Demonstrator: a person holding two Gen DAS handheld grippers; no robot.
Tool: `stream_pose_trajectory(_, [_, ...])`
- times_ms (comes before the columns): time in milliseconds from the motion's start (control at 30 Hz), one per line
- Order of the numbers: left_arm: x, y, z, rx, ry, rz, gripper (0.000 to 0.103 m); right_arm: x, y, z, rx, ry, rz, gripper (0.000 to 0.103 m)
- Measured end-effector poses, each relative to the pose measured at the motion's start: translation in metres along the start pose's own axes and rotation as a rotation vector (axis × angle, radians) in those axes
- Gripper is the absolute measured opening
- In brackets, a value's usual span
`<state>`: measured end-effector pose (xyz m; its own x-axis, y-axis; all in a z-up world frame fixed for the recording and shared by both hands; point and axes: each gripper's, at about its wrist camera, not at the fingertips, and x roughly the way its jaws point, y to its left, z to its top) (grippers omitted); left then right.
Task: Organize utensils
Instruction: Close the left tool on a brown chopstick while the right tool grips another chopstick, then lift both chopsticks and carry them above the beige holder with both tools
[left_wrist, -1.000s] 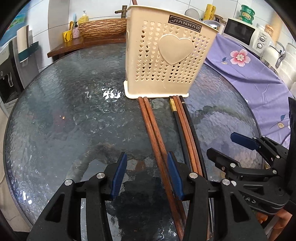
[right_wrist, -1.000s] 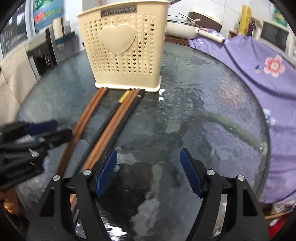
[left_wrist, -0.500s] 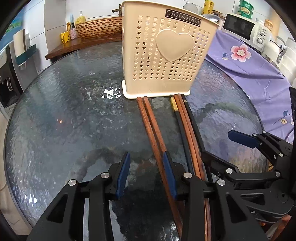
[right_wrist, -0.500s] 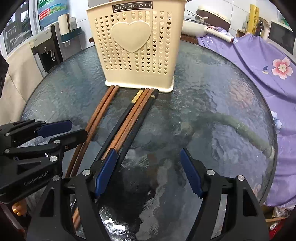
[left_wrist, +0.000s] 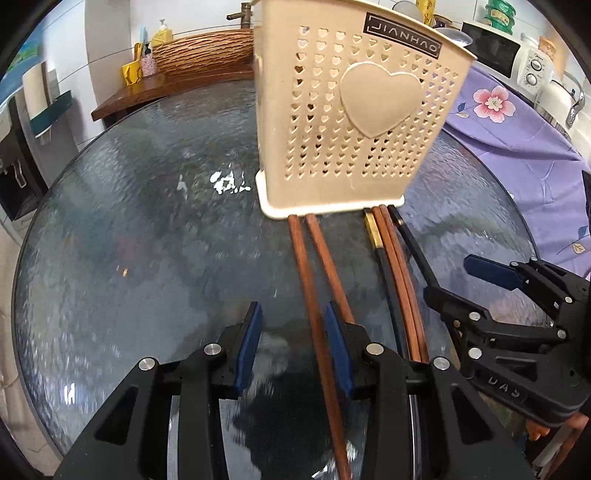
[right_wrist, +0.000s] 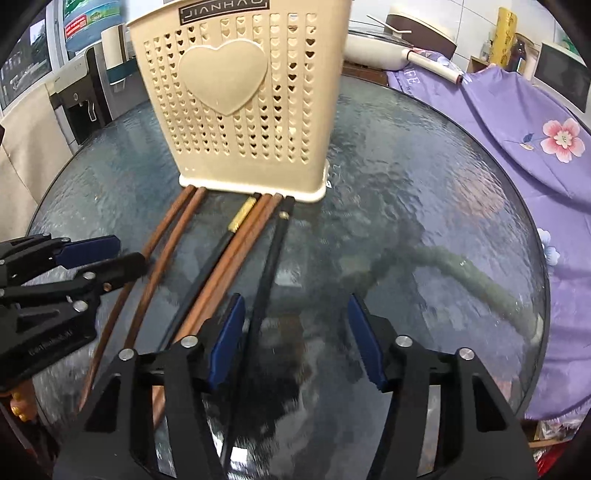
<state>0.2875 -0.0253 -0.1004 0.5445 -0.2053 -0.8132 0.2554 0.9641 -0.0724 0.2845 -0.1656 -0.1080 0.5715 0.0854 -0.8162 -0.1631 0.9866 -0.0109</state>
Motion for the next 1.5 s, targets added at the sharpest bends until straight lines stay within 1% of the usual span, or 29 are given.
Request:
stream_pose_trajectory(100, [0.009, 0.001, 0.012, 0.004, -0.001, 0.022, 0.030, 0.007, -0.001, 0.010, 0.018, -0.004, 0.008, 0.044])
stream_pose_trajectory(200, [0.015, 0.002, 0.022, -0.002, 0.002, 0.019, 0.025, 0.016, -0.002, 0.021, 0.026, -0.013, 0.000, 0.041])
stream_pose_trajectory(333, [0.023, 0.001, 0.032, 0.005, -0.003, 0.042, 0.015, 0.025, 0.000, 0.034, 0.028, -0.018, -0.005, 0.037])
stream_pose_trajectory(400, [0.026, 0.002, 0.035, 0.005, -0.007, 0.052, 0.011, 0.029, 0.000, 0.038, 0.030, -0.022, -0.006, 0.030])
stream_pose_trajectory(433, [0.027, 0.002, 0.036, 0.008, -0.008, 0.058, 0.009, 0.031, 0.000, 0.042, 0.030, -0.022, -0.007, 0.029])
stream_pose_trajectory(567, [0.028, 0.000, 0.038, 0.024, -0.011, 0.074, 0.009, 0.036, 0.001, 0.049, 0.020, -0.020, -0.002, 0.017])
stream_pose_trajectory(600, [0.028, 0.000, 0.037, 0.023, -0.014, 0.076, 0.009, 0.036, 0.002, 0.050, 0.018, -0.021, 0.000, 0.012])
stream_pose_trajectory(767, [0.022, -0.002, 0.027, -0.009, -0.020, 0.057, 0.007, 0.031, 0.002, 0.042, 0.022, -0.027, 0.021, 0.008])
stream_pose_trajectory(933, [0.013, 0.004, 0.017, -0.048, -0.033, 0.021, 0.007, 0.019, -0.006, 0.026, 0.082, -0.043, 0.114, 0.008])
stream_pose_trajectory(1033, [0.000, 0.009, 0.015, -0.069, -0.065, 0.005, 0.007, 0.003, -0.007, 0.022, 0.073, -0.091, 0.137, 0.008])
stream_pose_trajectory(1100, [-0.018, 0.011, 0.015, -0.080, -0.102, -0.017, 0.007, -0.010, -0.010, 0.023, 0.077, -0.120, 0.158, 0.008])
stream_pose_trajectory(1167, [-0.036, 0.008, 0.018, -0.082, -0.142, -0.035, 0.007, -0.030, -0.016, 0.025, 0.095, -0.159, 0.202, 0.008])
stream_pose_trajectory(1233, [-0.064, 0.008, 0.022, -0.083, -0.201, -0.067, 0.007, -0.055, -0.021, 0.030, 0.095, -0.216, 0.226, 0.008])
stream_pose_trajectory(1400, [-0.129, 0.003, 0.029, -0.065, -0.342, -0.109, 0.007, -0.118, -0.027, 0.036, 0.067, -0.352, 0.253, 0.008])
stream_pose_trajectory(1500, [-0.154, 0.004, 0.032, -0.055, -0.395, -0.124, 0.007, -0.153, -0.030, 0.035, 0.051, -0.413, 0.277, 0.008])
